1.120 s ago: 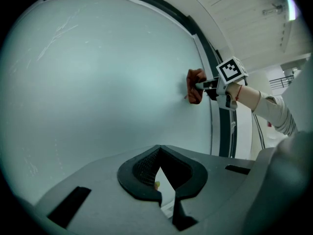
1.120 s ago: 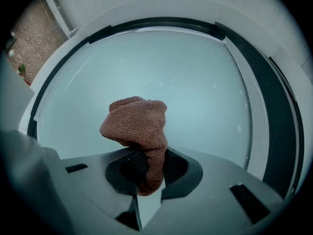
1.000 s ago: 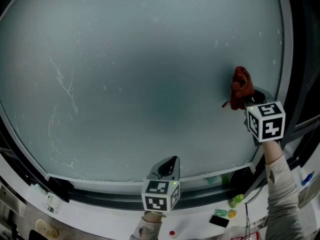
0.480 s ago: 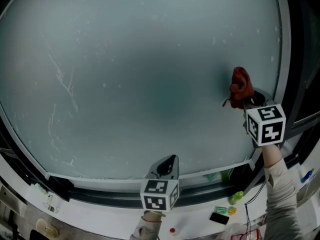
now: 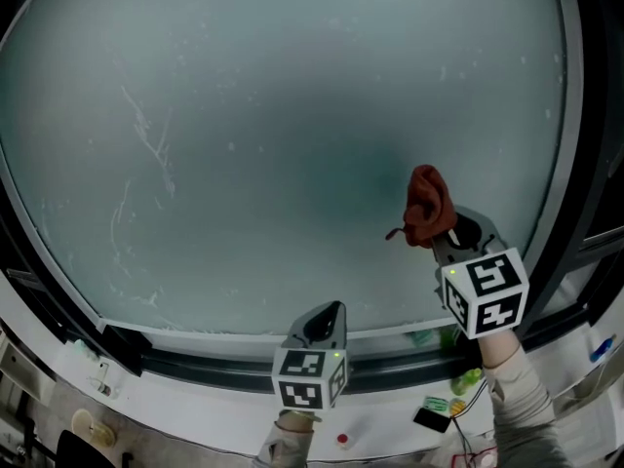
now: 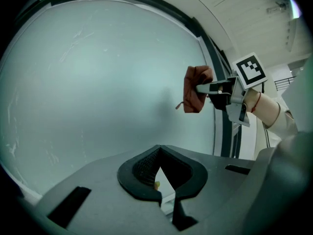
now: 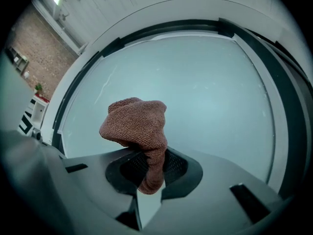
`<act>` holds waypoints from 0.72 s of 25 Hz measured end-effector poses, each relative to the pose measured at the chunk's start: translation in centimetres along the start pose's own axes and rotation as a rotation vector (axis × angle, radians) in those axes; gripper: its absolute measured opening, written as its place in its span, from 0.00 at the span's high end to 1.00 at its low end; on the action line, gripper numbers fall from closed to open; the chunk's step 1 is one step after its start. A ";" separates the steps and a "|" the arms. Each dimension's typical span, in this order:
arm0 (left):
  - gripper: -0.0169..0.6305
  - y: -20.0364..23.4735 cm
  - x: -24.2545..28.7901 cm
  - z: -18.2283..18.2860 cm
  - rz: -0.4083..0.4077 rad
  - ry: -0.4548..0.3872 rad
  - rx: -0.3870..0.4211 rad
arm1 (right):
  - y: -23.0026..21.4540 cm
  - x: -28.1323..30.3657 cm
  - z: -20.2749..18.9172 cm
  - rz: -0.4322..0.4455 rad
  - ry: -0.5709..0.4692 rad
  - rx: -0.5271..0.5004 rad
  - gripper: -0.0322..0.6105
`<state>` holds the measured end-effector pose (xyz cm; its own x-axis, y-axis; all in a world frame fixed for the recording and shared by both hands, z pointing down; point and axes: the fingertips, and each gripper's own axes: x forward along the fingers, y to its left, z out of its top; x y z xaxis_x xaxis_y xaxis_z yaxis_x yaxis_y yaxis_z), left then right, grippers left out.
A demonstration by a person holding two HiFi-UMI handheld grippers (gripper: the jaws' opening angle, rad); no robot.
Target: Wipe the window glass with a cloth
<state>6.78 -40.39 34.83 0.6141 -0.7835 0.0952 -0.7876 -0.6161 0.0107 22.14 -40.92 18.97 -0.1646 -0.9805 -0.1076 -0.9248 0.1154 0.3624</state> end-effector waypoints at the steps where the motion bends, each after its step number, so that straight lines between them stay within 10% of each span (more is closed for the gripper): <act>1: 0.97 0.3 -0.4 -0.1 0.008 0.002 -0.002 | 1.3 0.2 -0.1 0.024 -0.002 0.006 0.88; 18: 0.97 5.1 -5.6 -1.6 0.158 0.017 -0.025 | 15.5 6.4 -1.1 0.285 0.009 0.048 0.88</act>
<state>-0.72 -39.04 35.94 0.4816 -0.8689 0.1145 -0.8755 -0.4828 0.0185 7.13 -45.60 24.90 -0.4177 -0.9086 0.0004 -0.8567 0.3940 0.3329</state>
